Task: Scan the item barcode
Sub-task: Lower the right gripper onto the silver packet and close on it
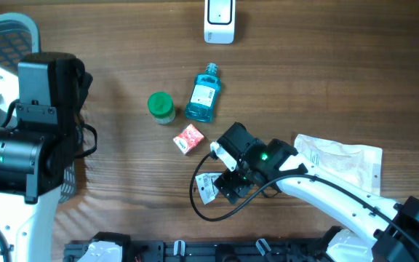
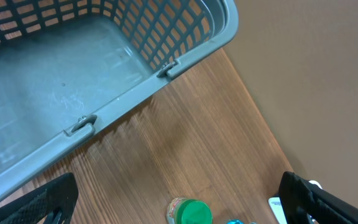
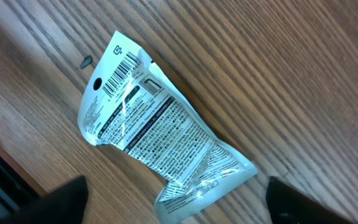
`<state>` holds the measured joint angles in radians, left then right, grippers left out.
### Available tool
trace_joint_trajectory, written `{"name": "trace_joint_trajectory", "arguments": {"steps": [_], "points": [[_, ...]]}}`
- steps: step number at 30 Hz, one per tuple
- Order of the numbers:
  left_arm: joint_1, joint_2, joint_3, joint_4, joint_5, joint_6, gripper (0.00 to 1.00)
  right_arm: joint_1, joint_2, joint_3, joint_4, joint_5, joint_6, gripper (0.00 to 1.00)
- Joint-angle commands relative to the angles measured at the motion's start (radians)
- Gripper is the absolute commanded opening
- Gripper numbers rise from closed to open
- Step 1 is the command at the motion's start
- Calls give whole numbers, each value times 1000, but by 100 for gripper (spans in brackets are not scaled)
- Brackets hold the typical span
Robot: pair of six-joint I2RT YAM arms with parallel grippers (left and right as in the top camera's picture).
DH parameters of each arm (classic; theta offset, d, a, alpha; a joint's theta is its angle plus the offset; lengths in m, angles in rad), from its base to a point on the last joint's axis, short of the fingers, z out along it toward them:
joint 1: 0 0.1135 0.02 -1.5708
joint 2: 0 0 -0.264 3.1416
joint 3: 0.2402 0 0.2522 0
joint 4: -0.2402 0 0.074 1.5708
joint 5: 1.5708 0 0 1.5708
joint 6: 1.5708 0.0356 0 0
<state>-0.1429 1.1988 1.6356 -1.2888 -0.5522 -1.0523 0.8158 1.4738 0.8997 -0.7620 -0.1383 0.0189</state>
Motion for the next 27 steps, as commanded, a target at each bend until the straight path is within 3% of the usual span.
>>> {"name": "trace_joint_trajectory", "arguments": {"steps": [1, 9, 15, 27], "points": [[6, 0, 0, -10, -7, -10, 100, 6, 12, -16, 13, -14, -26, 77], [6, 0, 0, -18, -6, -10, 100, 6, 13, -107, 92, -21, -26, 84], [6, 0, 0, -30, -6, -10, 100, 6, 15, -108, 89, -100, 20, 84], [6, 0, 0, -48, -6, -32, 100, 6, 21, -156, 171, -26, 60, 84]]}}
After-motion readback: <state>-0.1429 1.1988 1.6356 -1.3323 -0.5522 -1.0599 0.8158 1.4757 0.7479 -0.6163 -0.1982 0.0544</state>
